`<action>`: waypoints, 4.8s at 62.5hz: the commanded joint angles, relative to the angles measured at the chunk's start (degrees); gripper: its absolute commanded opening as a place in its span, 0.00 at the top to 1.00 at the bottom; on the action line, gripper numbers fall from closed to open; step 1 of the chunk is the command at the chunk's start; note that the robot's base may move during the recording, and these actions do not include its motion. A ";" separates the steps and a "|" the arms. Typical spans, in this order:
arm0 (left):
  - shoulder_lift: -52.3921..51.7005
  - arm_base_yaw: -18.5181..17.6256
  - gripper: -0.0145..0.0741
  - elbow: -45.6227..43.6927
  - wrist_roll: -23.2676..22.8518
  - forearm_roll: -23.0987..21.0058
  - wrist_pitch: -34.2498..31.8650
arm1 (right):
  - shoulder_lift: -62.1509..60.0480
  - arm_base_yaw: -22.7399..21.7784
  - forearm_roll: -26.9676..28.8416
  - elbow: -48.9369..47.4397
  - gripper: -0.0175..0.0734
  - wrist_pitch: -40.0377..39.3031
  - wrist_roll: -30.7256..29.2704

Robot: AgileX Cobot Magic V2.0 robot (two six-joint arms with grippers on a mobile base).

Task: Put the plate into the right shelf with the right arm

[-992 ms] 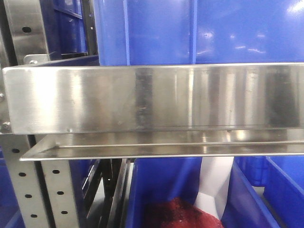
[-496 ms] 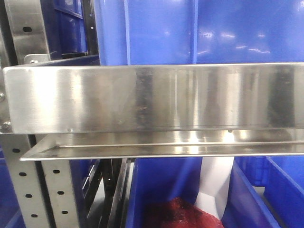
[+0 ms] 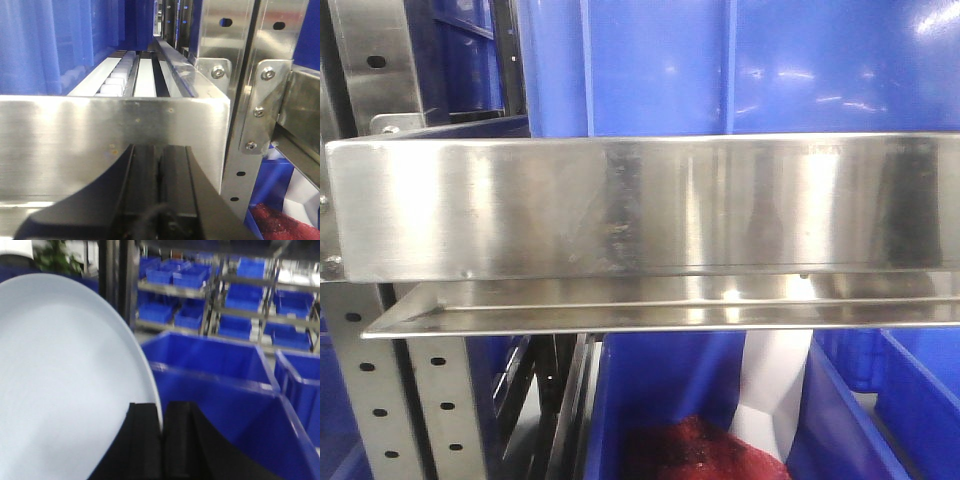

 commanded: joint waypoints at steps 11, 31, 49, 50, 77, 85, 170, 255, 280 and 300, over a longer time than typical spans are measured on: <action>-0.37 -0.37 0.89 0.46 -0.19 -0.33 -4.99 | -1.55 -2.49 -0.12 -2.28 0.32 -0.36 -0.43; -0.37 -0.37 0.89 0.46 -0.19 -0.33 -4.99 | -3.60 -2.49 -0.12 -2.28 0.17 4.62 -0.43; -0.37 -0.37 0.89 0.46 -0.19 -0.33 -4.99 | -12.67 -2.49 -0.12 -2.28 0.31 8.72 -0.43; -0.37 -0.37 0.89 0.46 -0.19 -0.33 -4.99 | -13.64 -2.49 -0.12 -2.28 0.34 9.20 -0.43; -0.37 -0.37 0.89 0.46 -0.19 -0.33 -4.99 | -26.40 -2.49 -0.12 -2.28 0.75 20.38 -0.38; -0.37 -0.37 0.89 0.46 -0.19 -0.33 -4.99 | -26.65 -2.49 -0.04 -2.17 0.75 21.95 -0.32; -0.37 -0.37 0.89 0.46 -0.19 -0.33 -4.99 | -57.46 -16.25 -31.85 35.51 0.75 15.61 45.11; -0.37 -0.37 0.89 0.46 -0.19 -0.33 -4.99 | -69.39 -16.49 -33.96 62.89 0.75 -5.74 44.84; -0.37 -0.37 0.89 0.46 -0.19 -0.33 -4.99 | -69.39 -16.49 -33.92 62.89 0.75 -4.41 41.44; -0.37 -0.37 0.89 0.46 -0.19 -0.33 -4.99 | -69.39 -16.49 -33.92 62.89 0.75 -2.51 40.48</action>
